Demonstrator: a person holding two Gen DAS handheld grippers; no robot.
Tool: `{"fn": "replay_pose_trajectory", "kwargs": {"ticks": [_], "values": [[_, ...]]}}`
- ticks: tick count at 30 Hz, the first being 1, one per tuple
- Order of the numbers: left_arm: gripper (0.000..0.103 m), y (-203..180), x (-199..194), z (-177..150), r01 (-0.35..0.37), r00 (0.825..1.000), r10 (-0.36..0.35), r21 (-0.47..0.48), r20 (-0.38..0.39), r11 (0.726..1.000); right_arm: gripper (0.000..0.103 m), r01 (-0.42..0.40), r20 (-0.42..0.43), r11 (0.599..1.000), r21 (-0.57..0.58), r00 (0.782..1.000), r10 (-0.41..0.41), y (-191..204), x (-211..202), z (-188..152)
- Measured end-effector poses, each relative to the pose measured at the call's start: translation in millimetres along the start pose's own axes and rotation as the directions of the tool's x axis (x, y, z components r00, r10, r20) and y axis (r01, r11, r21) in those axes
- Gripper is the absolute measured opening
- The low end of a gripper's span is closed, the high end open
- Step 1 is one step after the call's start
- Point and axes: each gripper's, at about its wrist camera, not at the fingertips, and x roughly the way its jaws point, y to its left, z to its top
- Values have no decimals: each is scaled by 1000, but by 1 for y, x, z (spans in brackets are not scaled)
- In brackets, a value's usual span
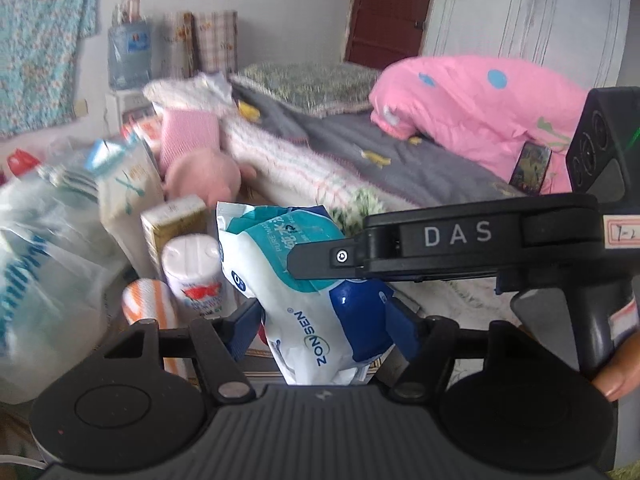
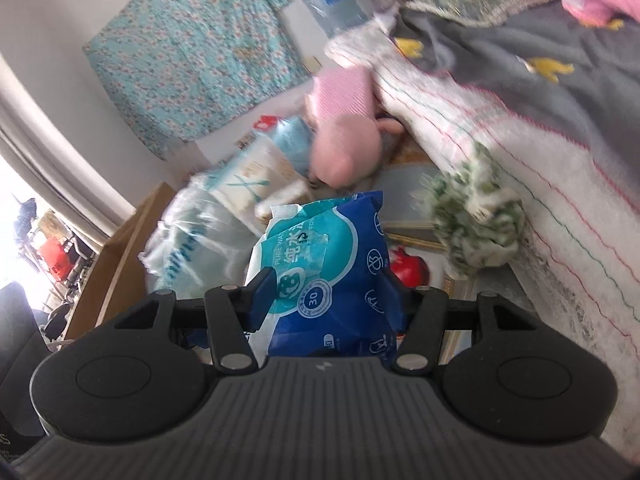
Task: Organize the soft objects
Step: 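Carry the wet-wipes pack into the cardboard box and open the right gripper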
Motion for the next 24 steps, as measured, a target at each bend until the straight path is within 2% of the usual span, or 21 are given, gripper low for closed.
{"fn": "replay_pose_trajectory", "kwargs": {"ticks": [4, 7, 10, 13, 16, 20, 24], "values": [[69, 2, -34, 6, -68, 996, 69, -10, 65, 998, 55, -58, 26, 997, -58, 998, 60, 26, -11, 8], [69, 14, -60, 12, -138, 984, 143, -47, 109, 989, 55, -129, 22, 985, -119, 991, 132, 55, -8, 18], [69, 36, -88, 18, -228, 961, 240, -95, 139, 969, 55, -217, -11, 959, -184, 976, 219, 91, 7, 29], [69, 65, -113, 28, -321, 928, 342, -151, 145, 935, 55, -304, -68, 924, -233, 953, 296, 135, 31, 41], [69, 100, -134, 40, -404, 894, 430, -190, 127, 895, 55, -387, -150, 887, -252, 921, 359, 181, 61, 55], [69, 156, -150, 60, -507, 847, 529, -218, 57, 834, 55, -475, -278, 845, -244, 870, 409, 244, 115, 75], [69, 226, -146, 84, -541, 836, 546, -255, -55, 801, 56, -495, -377, 840, -220, 838, 395, 299, 171, 83]]}}
